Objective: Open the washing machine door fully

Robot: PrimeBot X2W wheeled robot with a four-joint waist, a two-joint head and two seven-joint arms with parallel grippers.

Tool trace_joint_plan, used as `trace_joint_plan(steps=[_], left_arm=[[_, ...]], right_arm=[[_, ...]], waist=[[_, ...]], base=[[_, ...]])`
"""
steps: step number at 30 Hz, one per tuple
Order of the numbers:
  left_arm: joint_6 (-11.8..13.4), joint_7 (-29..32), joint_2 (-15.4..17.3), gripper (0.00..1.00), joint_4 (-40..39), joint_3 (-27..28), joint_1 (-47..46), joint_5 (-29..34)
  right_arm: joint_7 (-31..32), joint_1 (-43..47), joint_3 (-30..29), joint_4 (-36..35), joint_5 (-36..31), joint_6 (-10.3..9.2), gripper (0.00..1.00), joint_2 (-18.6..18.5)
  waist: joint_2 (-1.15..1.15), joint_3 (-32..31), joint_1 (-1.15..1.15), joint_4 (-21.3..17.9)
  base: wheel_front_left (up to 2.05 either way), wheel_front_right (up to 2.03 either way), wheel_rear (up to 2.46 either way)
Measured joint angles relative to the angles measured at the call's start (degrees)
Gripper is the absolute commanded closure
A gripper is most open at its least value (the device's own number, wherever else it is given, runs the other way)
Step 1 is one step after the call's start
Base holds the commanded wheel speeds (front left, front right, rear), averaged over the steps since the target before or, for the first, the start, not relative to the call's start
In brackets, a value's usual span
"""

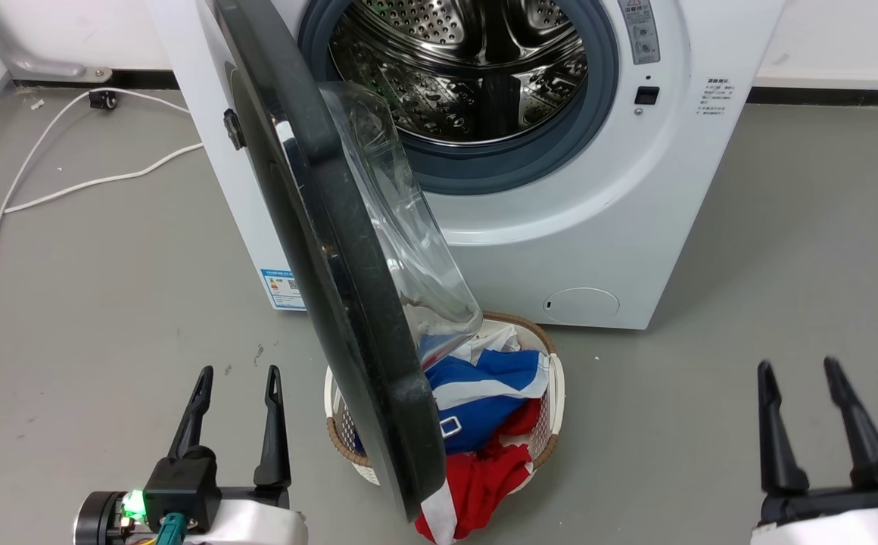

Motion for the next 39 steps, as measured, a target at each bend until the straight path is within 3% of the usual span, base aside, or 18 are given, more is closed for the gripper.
trace_joint_plan(steps=[7, 14, 15, 16, 17, 23, 29, 33, 39], left_arm=[[0.02, 0.00, 0.01, 0.00, 0.30, -0.18, 0.01, -0.07], [0.53, 0.00, 0.01, 0.00, 0.80, 0.04, 0.37, -1.00], [0.67, 0.00, 0.00, 0.54, 0.80, 0.18, 0.46, -1.01], [0.94, 0.00, 0.01, 0.87, 0.73, 0.29, 0.46, -1.00], [1.03, 0.00, 0.02, 1.00, 0.71, 0.33, 0.47, -1.00], [1.96, 0.00, 0.10, 1.00, -2.79, 2.05, -0.42, -0.11], [2.37, -0.01, 1.08, 1.00, -15.93, 1.97, -4.31, 2.53], [1.90, -0.02, 1.90, 1.00, -22.36, -1.02, -6.32, 4.09], [-1.11, -0.04, 2.34, 1.00, -25.91, -8.75, -8.72, 5.78]], right_arm=[[0.01, 1.69, -0.16, 5.83, -1.44, 0.00, 0.00, 0.58], [0.00, 1.80, 0.32, 6.81, -0.31, 0.00, 0.00, 0.64], [0.00, 1.82, 0.37, 6.84, -0.22, 0.00, 0.00, 0.64], [0.00, 1.83, 0.45, 6.89, -0.19, 0.00, 0.00, 0.64], [0.00, 1.85, 0.55, 6.92, -0.18, 0.00, 0.00, 0.64], [0.00, 1.92, 0.75, 6.98, -0.19, 0.00, 0.00, 0.65], [0.00, 1.92, 0.94, 6.54, -0.20, 0.00, 0.00, 0.66], [0.00, 1.92, 1.18, 6.44, -0.18, 0.00, 0.00, 0.66], [0.00, 1.87, 1.80, 6.43, -0.08, 0.00, 0.00, 0.66]], waist=[[0.00, -0.13, 0.00, -0.01], [0.00, -0.81, 0.00, -0.11], [0.00, -0.94, 0.00, -0.11], [0.00, -1.02, 0.00, -0.10], [0.00, -1.10, 0.00, -0.08], [0.00, -1.49, 0.00, 0.24], [0.00, -1.83, 0.00, 0.37], [0.00, -1.94, 0.00, 0.27], [0.00, -1.94, 0.00, 0.02]], base=[[0.00, 0.00, 0.00], [0.00, 0.00, 0.00], [0.00, 0.00, 0.00], [0.00, 0.00, 0.00], [0.00, 0.00, 0.00], [0.00, 0.00, 0.00], [0.00, 0.00, 0.00], [0.00, 0.00, 0.00], [0.00, 0.00, 0.00]])
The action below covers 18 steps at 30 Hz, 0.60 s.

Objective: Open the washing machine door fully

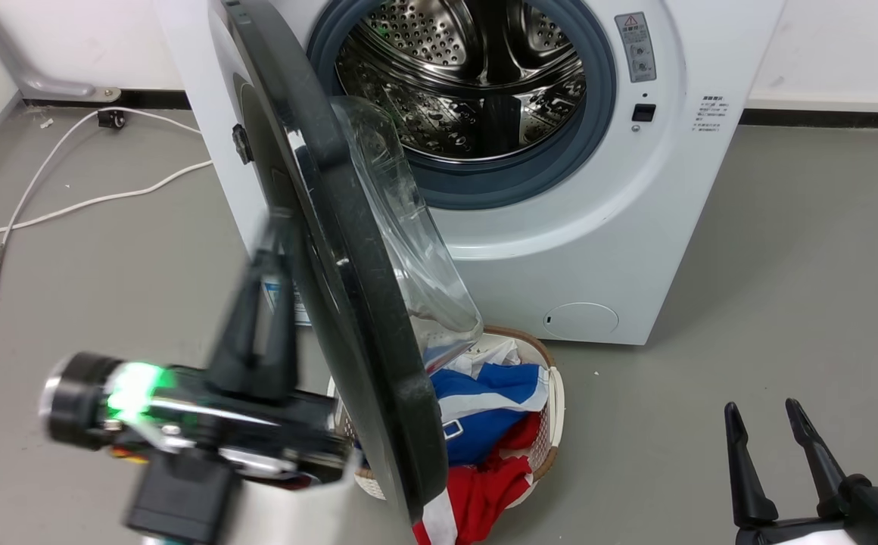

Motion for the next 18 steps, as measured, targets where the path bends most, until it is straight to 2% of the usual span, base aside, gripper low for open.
trace_joint_plan(steps=[9, 13, 18], left_arm=[[-4.48, -0.01, -0.56, 1.00, 3.25, -12.90, -0.08, -0.10], [-5.30, 0.51, -0.63, 1.00, 7.35, -15.84, 1.08, -0.80], [-5.46, 2.40, -0.35, 1.00, 12.18, -16.82, 3.10, -1.55]], right_arm=[[0.00, -0.12, 0.27, -0.13, 0.24, 0.00, 0.00, 0.00], [0.00, -0.18, 0.65, -0.09, 0.23, 0.00, 0.00, 0.00], [0.00, -0.31, 0.92, -0.08, 0.20, 0.00, 0.00, 0.00]], waist=[[0.00, 0.10, 0.00, 0.07], [0.00, 0.15, 0.00, 0.00], [0.00, 0.58, 0.00, -0.23]], base=[[0.00, 0.00, 0.00], [0.00, 0.00, 0.00], [0.00, 0.00, 0.00]])
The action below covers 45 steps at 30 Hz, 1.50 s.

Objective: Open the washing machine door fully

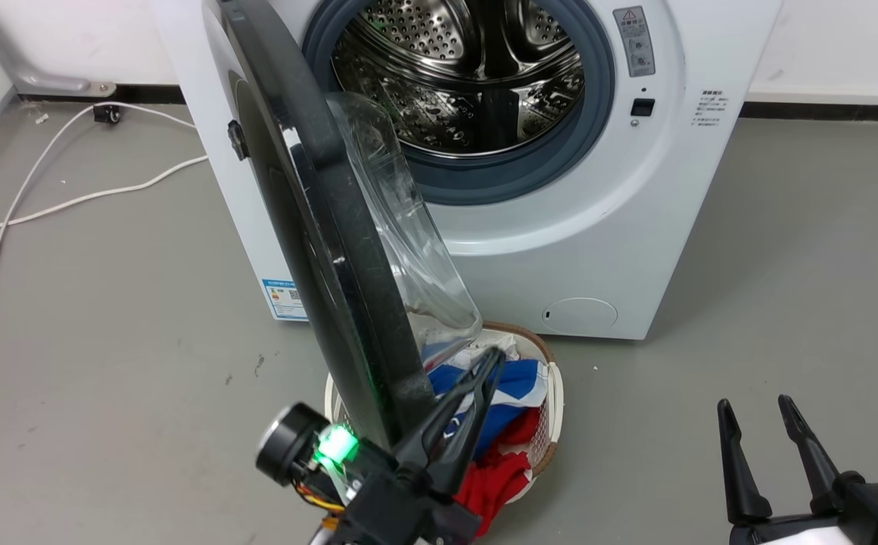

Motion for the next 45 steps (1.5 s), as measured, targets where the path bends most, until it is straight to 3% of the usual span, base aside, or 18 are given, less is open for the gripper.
trace_joint_plan(steps=[9, 15, 25, 34, 45], left_arm=[[0.18, 0.54, 0.19, 1.00, 9.61, -0.31, 1.27, -1.97], [2.34, 0.07, -0.35, 1.00, 13.06, 0.81, 1.41, -3.04], [5.59, 0.14, 0.23, 1.00, 10.93, 2.64, 4.24, -3.74], [8.61, 1.56, 3.22, 1.00, 7.32, 6.38, 6.99, -4.27], [12.22, 1.37, 6.95, 1.00, 5.83, 15.15, 8.95, -7.55]], right_arm=[[0.00, -1.18, 0.53, 0.14, -0.42, 0.00, 0.00, 0.01], [0.00, -1.33, 0.82, 0.44, -0.56, 0.00, 0.00, 0.01], [0.00, -1.12, 0.90, 1.12, -0.38, 0.00, 0.00, 0.01], [0.00, -1.13, 0.76, 1.52, -0.38, 0.00, 0.00, 0.02], [0.01, -1.82, 0.87, 1.59, -0.59, 0.00, 0.00, 0.03]], waist=[[0.00, 1.48, 0.01, 0.32], [0.00, 1.64, 0.01, 0.82], [0.00, 1.51, 0.01, 4.35], [0.00, 2.34, 0.01, 9.43], [0.00, 3.99, 0.00, 12.30]], base=[[0.00, 0.00, 0.00], [0.00, 0.00, 0.00], [0.00, 0.00, 0.00], [0.00, 0.00, 0.00], [0.00, 0.00, 0.00]])
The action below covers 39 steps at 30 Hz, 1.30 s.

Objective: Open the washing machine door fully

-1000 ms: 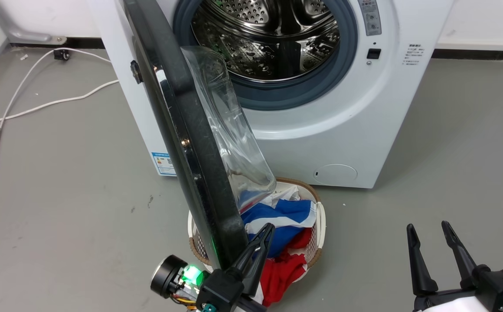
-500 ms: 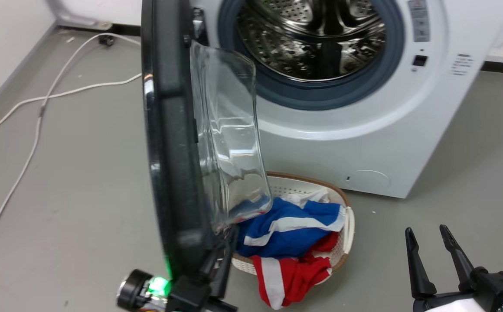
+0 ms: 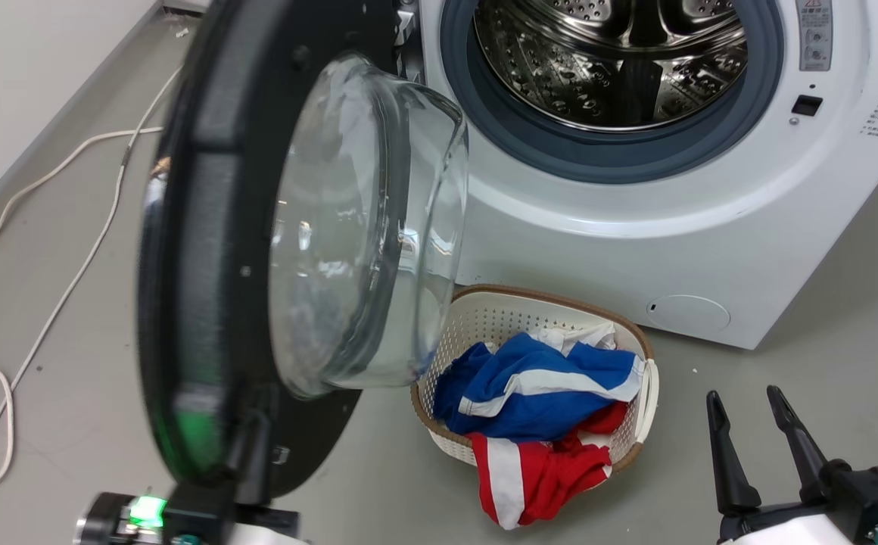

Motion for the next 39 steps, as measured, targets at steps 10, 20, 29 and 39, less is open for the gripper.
trace_joint_plan(steps=[10, 20, 29, 39], left_arm=[[1.51, -1.25, 3.83, 1.00, 2.57, 9.02, -2.85, -4.10], [1.90, -2.97, 7.84, 1.00, 10.28, 18.26, -8.56, -9.28], [-0.54, -3.54, 11.61, 1.00, 19.47, 24.92, -14.61, -14.30], [-3.16, -3.65, 14.84, 1.00, 29.27, 30.00, -21.78, -16.55]], right_arm=[[-0.01, -1.44, 0.12, -0.27, -1.00, 0.00, 0.00, 0.00], [-0.01, -3.49, -0.25, -0.94, -2.46, 0.00, 0.00, 0.01], [-0.01, -5.18, -0.56, -1.32, -3.54, 0.01, 0.00, 0.01], [-0.01, -6.37, -0.68, -1.13, -3.94, 0.00, 0.00, 0.01]], waist=[[0.00, 2.37, 0.00, -1.23], [0.00, 6.30, 0.00, -2.70], [0.00, 10.01, 0.00, -3.97], [0.00, 12.54, 0.00, -4.94]], base=[[0.00, 0.00, 0.00], [0.00, 0.00, 0.00], [0.00, 0.00, 0.00], [0.00, 0.00, 0.00]])
